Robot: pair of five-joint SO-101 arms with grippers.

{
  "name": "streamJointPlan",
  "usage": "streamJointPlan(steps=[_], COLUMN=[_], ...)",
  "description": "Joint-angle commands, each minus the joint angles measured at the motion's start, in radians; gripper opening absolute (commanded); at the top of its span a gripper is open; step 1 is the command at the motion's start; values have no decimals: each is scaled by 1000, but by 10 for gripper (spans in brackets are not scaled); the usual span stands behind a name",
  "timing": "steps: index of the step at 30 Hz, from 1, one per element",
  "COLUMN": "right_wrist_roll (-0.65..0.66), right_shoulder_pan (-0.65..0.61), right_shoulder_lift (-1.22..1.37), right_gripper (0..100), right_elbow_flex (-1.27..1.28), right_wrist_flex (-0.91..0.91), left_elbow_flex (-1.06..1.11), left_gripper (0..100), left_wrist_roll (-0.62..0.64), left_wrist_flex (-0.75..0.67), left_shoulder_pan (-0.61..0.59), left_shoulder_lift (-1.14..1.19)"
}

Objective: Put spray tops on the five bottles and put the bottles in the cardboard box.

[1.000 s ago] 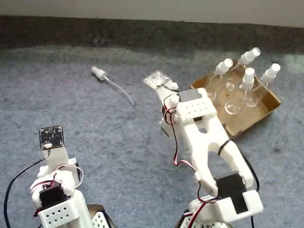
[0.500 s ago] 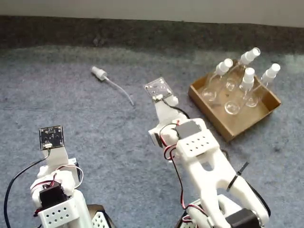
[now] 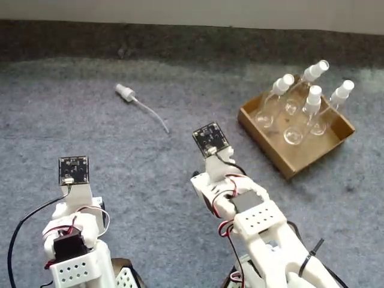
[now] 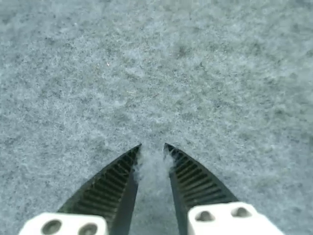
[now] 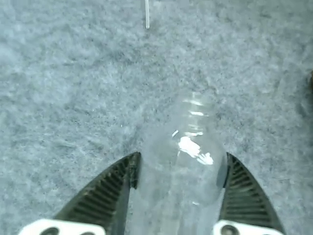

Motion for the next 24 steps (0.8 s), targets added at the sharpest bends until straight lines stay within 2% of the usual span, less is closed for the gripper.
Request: streamJointPlan(steps=[1, 7, 16, 20, 24], right_wrist_roll=[-11, -5, -3, -3, -3], right_shoulder_pan=[-8, -50, -71, -73, -73], right_shoulder_lift=[-84, -136, -137, -137, -137], right_gripper=[202, 202, 202, 202, 202], right_elbow_flex=[54, 199, 226, 226, 228], right_wrist_flex=[-117, -263, -266, -266, -266], left_elbow_flex=[-96, -191, -271, -383, -605], left_gripper=[38, 38, 38, 37, 37], left_wrist_roll=[-2, -3, -6, -6, -6], left_wrist_flex=[-11, -11, 21, 29, 41], left_shoulder_pan=[58, 58, 58, 58, 59], left_shoulder_lift=[-7, -5, 13, 189, 518])
